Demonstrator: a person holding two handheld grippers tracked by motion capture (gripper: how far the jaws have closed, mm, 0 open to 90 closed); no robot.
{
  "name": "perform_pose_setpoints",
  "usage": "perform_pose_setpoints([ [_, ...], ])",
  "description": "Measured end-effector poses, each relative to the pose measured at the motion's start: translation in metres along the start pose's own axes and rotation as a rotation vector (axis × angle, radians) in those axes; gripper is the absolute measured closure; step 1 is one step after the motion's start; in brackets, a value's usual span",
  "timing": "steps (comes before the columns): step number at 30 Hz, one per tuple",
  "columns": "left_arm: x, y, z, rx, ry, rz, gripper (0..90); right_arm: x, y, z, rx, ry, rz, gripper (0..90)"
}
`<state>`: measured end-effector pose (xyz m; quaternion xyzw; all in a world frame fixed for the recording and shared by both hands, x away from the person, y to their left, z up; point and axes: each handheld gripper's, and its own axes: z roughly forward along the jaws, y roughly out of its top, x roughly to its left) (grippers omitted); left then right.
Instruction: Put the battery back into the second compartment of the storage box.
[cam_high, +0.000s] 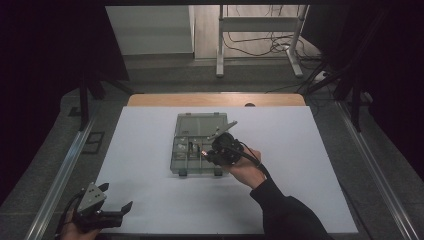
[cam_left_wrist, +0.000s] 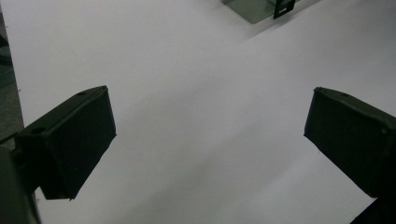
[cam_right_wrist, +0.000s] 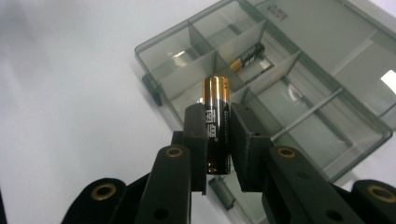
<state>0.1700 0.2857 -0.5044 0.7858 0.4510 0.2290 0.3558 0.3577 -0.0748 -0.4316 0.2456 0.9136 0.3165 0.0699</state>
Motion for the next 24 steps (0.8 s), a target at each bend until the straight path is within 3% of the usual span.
perform_pose_setpoints([
  [13, 0.001, 0.0, 0.0, -0.003, -0.004, 0.001, 2.2, -0.004, 0.033, 0.024, 0.016, -0.003, 0.0, 77.3],
  [24, 0.0, 0.0, -0.001, -0.006, -0.007, 0.001, 2.2, -0.017, 0.048, 0.049, 0.049, -0.044, 0.047, 77.3],
])
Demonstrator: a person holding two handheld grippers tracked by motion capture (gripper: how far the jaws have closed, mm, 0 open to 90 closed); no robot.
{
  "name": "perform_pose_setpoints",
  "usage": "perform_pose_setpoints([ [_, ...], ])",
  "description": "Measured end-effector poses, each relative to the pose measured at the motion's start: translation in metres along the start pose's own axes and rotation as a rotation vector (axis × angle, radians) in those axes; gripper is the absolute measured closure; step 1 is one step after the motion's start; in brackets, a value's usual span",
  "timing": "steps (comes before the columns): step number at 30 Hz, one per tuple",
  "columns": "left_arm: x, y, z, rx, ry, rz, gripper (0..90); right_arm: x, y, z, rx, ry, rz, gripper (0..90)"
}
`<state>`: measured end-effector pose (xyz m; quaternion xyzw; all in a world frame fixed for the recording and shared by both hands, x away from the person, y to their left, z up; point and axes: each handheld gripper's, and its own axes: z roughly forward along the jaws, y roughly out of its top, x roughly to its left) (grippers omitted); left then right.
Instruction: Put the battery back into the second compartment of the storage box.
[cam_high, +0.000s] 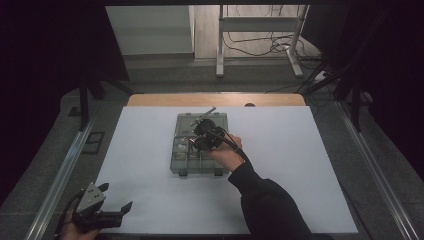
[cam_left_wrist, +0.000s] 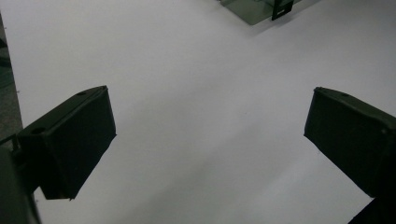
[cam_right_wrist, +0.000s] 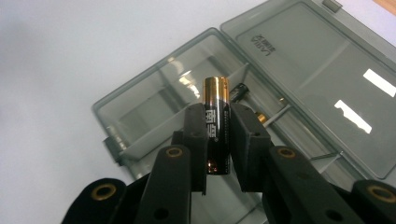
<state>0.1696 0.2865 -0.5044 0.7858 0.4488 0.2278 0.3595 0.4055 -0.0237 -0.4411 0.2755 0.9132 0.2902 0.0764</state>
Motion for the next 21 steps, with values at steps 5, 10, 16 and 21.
perform_pose_setpoints([
  [5, 0.0, 0.0, 0.0, 0.0, 0.0, 0.003, 2.2, -0.006, 0.003, 0.011, 0.009, -0.013, 0.028, 77.3],
  [10, 0.0, 0.0, 0.0, 0.0, 0.0, 0.004, 2.2, -0.011, 0.005, 0.025, 0.025, -0.031, 0.058, 77.3],
  [16, -0.001, 0.0, 0.0, -0.001, 0.0, 0.009, 2.2, -0.011, 0.009, 0.033, 0.033, -0.05, 0.071, 76.8],
  [21, 0.0, 0.0, 0.0, -0.003, -0.002, 0.01, 2.2, -0.008, 0.011, 0.032, -0.007, -0.052, 0.058, 60.0],
])
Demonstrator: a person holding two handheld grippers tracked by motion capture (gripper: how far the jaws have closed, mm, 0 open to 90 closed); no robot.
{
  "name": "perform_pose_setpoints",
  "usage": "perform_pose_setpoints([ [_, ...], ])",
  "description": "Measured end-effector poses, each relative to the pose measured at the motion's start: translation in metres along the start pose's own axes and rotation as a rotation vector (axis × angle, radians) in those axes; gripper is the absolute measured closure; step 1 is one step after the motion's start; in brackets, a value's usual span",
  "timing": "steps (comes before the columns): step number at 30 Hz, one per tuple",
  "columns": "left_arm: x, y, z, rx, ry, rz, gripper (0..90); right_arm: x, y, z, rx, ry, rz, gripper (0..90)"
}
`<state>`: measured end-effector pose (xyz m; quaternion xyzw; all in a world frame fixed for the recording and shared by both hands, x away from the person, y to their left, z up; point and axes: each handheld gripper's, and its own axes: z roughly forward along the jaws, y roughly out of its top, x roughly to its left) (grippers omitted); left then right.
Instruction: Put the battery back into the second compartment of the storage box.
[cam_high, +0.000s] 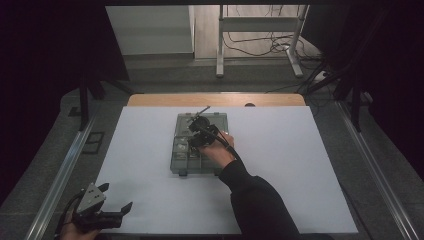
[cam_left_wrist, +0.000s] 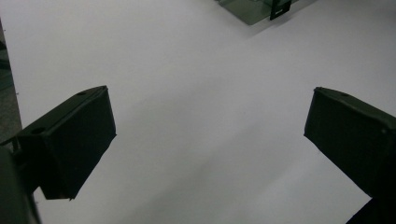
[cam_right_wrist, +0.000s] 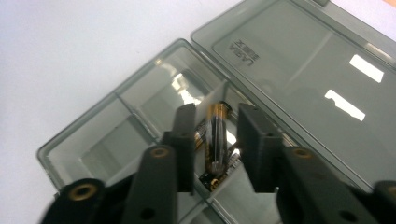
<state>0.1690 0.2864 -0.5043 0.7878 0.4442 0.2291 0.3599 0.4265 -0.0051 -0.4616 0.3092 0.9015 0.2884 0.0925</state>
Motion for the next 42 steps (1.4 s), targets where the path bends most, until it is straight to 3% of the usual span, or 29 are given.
perform_pose_setpoints([
  [2, 0.0, 0.0, 0.0, 0.0, -0.001, -0.002, 2.2, 0.001, 0.0, -0.002, -0.009, -0.003, 0.002, 57.1],
  [8, 0.0, 0.0, 0.0, 0.002, 0.002, 0.001, 2.2, 0.002, -0.003, -0.012, -0.025, 0.011, -0.035, 36.5],
  [13, 0.0, 0.0, 0.0, 0.003, 0.001, 0.0, 2.2, 0.003, -0.009, -0.021, -0.037, 0.07, -0.092, 23.2],
  [19, 0.0, 0.0, 0.0, 0.004, 0.004, 0.002, 2.2, 0.002, -0.016, -0.03, -0.051, 0.101, -0.098, 15.0],
  [33, -0.001, 0.0, 0.001, 0.006, 0.004, 0.001, 2.2, 0.0, -0.037, -0.047, -0.04, 0.077, -0.108, 5.5],
  [42, -0.001, 0.0, 0.001, 0.008, 0.005, -0.001, 2.2, -0.001, -0.055, -0.061, -0.058, 0.079, -0.102, 5.0],
])
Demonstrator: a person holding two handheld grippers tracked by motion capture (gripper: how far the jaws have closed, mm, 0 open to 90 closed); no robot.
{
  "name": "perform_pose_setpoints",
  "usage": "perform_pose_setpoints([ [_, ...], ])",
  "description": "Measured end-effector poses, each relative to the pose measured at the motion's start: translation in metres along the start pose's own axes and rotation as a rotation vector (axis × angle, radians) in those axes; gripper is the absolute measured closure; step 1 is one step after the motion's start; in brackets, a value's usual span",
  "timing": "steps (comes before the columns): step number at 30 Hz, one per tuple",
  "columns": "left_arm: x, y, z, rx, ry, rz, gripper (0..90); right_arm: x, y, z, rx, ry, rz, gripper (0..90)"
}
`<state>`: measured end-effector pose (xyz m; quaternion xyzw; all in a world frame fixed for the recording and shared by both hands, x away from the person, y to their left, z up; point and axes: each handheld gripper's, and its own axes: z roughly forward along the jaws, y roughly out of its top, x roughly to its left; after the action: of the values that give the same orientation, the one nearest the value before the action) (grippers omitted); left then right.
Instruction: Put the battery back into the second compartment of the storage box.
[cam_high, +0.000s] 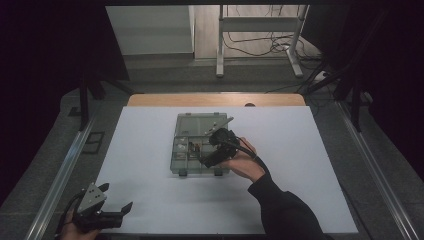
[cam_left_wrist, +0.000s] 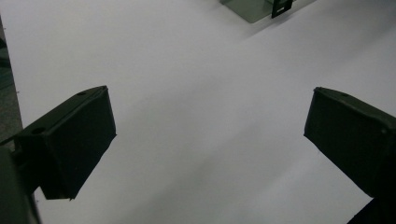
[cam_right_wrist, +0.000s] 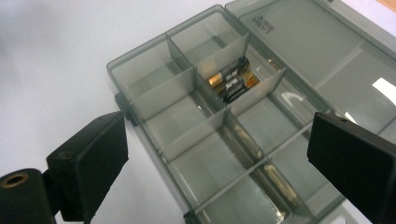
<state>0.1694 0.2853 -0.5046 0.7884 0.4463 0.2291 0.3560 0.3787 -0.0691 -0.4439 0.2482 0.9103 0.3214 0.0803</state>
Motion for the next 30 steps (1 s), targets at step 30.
perform_pose_setpoints([
  [30, 0.0, 0.0, 0.0, 0.0, 0.002, 0.001, 2.2, 0.004, -0.071, -0.043, -0.041, -0.108, 0.009, 0.0],
])
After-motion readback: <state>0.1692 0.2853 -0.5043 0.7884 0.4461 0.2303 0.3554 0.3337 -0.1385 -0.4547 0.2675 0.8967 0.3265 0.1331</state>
